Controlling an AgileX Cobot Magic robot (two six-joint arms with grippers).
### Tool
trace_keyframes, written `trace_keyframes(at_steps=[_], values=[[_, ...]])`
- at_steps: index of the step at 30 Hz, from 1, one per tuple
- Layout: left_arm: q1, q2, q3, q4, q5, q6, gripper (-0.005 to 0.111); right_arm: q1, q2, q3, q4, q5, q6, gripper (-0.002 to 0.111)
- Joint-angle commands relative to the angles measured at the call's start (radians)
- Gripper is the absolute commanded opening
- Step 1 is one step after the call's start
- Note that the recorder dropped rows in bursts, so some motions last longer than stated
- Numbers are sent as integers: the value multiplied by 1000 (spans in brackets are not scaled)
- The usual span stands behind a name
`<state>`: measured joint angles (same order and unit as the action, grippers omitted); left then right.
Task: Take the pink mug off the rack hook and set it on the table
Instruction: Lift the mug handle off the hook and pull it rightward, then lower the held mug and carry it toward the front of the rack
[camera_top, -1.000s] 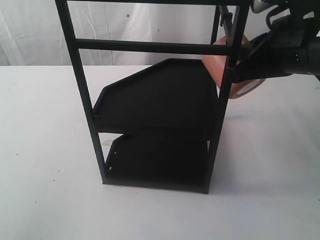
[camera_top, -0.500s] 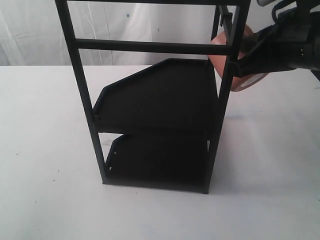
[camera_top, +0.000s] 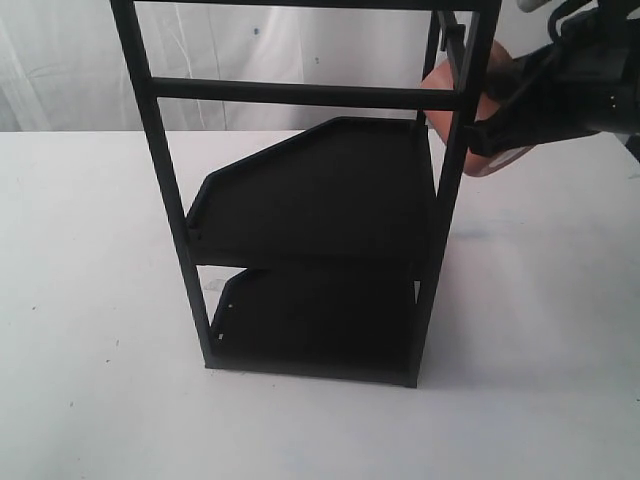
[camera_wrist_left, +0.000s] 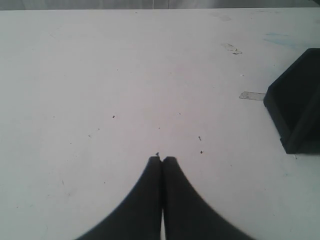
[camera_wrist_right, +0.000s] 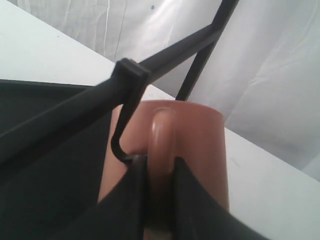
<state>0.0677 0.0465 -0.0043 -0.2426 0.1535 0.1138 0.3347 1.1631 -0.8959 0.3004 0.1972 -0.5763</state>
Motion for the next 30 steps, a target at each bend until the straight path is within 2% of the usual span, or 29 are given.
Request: trace_keyframes(at_steps=[1,12,14,19,21,22,25,26,28,30], values=[[1,4,4,-3,-3,-2,0,-48,-14,0,-10,3,5,0],[1,4,4,-3,-3,-2,0,-126,-67,26,-10,57,66,0],[1,4,4,-3,-3,-2,0,-126,-92,93,-10,-18,68,0],[1,4,4,-3,-3,-2,0,-126,-228,356,21,-379,98,0],[1,4,4,-3,-3,-2,0,-126,-272,452,21,-496,172,0],[1,4,4,-3,-3,-2,0,-123,-299,498,16,-539,283,0],[1,4,4,-3,-3,-2,0,-116,-301,571,-73,-563,383,0],[1,4,4,-3,-3,-2,0,-104,-301,618,-97,-657,437,0],[1,4,4,-3,-3,-2,0,-93,-299,660,-125,-737,461,0],[1,4,4,-3,-3,-2,0,-80,-295,670,-194,-737,503,0]])
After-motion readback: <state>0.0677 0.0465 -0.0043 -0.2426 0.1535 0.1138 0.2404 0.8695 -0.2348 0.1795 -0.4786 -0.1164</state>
